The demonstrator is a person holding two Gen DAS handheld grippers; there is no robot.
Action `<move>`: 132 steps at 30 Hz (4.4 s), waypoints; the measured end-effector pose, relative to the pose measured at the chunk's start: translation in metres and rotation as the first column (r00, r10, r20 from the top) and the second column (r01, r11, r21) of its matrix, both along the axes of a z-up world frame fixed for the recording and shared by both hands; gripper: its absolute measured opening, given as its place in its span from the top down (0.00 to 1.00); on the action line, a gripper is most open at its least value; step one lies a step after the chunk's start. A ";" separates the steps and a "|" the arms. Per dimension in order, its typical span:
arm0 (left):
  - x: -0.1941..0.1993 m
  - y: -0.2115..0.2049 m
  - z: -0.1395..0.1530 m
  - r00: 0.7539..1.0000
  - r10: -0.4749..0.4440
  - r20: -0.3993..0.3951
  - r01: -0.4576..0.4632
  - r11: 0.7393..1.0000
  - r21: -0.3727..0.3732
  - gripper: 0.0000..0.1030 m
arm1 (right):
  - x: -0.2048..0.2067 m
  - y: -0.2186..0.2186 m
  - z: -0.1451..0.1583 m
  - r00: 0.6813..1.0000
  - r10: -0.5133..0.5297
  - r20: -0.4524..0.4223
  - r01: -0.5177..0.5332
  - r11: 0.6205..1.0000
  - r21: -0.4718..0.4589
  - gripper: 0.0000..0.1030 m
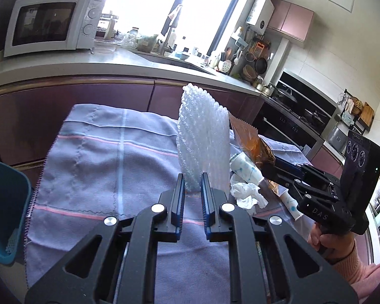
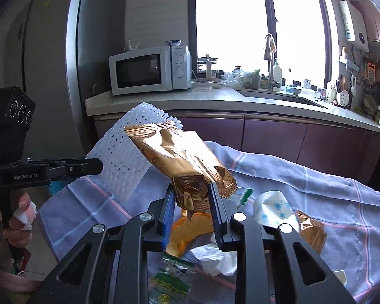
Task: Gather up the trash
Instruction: 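Grasp the second foam net with the left tool while the right tool grasps the gold foil bag, then carry both items to the teal bin and open both tools to drop them, then move both tools back over the remaining trash on the table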
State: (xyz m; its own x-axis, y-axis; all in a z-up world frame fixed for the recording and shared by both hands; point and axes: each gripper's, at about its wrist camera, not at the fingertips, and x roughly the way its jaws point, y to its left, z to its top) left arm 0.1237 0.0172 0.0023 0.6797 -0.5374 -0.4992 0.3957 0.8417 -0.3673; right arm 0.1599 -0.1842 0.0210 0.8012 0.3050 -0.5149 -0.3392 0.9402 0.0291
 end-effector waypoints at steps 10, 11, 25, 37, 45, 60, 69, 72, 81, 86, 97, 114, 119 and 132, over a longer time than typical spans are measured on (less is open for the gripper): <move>-0.030 0.098 -0.002 0.983 0.182 -0.016 -0.182 0.983 -0.019 0.88 | 0.019 0.080 0.000 0.977 0.210 -0.039 -0.209 0.978 0.017 0.76; -0.032 0.107 -0.004 0.979 0.201 -0.025 -0.201 0.979 -0.024 0.87 | 0.022 0.089 -0.001 0.971 0.232 -0.048 -0.232 0.973 0.021 0.76; -0.048 0.242 -0.042 0.871 0.479 -0.109 -0.483 0.875 -0.014 0.87 | 0.061 0.226 -0.024 0.871 0.461 -0.168 -0.473 0.880 -0.035 0.76; -0.031 0.300 -0.097 0.783 0.580 -0.225 -0.589 0.808 0.035 0.87 | 0.081 0.309 -0.052 0.816 0.521 -0.251 -0.564 0.813 -0.145 0.76; -0.013 0.320 -0.123 0.745 0.605 -0.280 -0.616 0.786 0.060 0.87 | 0.096 0.351 -0.075 0.794 0.512 -0.327 -0.587 0.785 -0.198 0.76; 0.002 0.316 -0.144 0.722 0.618 -0.310 -0.631 0.773 0.072 0.73 | 0.118 0.365 -0.091 0.777 0.490 -0.394 -0.580 0.801 -0.148 0.68; -0.005 0.301 -0.117 0.764 0.598 -0.241 -0.608 0.793 0.038 0.66 | 0.109 0.325 -0.072 0.798 0.490 -0.351 -0.539 0.840 -0.054 0.67; -0.010 0.285 -0.095 0.798 0.574 -0.182 -0.581 0.814 0.019 0.60 | 0.101 0.304 -0.061 0.809 0.493 -0.321 -0.525 0.851 -0.016 0.66; -0.022 0.206 -0.035 0.908 0.418 -0.001 -0.418 0.908 0.016 0.46 | 0.071 0.216 -0.026 0.863 0.452 -0.225 -0.445 0.891 0.087 0.61; -0.021 0.143 -0.023 0.961 0.272 0.044 -0.273 0.961 0.036 0.39 | 0.057 0.149 -0.015 0.912 0.360 -0.196 -0.339 0.932 0.131 0.59; -0.021 -0.003 -0.047 0.998 -0.055 -0.023 0.057 0.995 0.088 0.37 | 0.016 0.003 -0.020 0.980 0.067 -0.190 -0.036 0.987 0.160 0.58; -0.014 -0.112 -0.090 0.932 -0.305 -0.195 0.327 0.940 0.093 0.36 | -0.077 -0.148 -0.035 0.923 -0.338 -0.186 0.372 0.908 0.194 0.57; -0.007 -0.119 -0.097 0.923 -0.308 -0.229 0.334 0.939 0.082 0.38 | -0.100 -0.174 -0.050 0.891 -0.386 -0.238 0.439 0.867 0.235 0.57; -0.017 -0.136 -0.095 0.908 -0.338 -0.248 0.370 0.924 0.093 0.44 | -0.092 -0.186 -0.084 0.897 -0.316 -0.310 0.425 0.809 0.405 0.65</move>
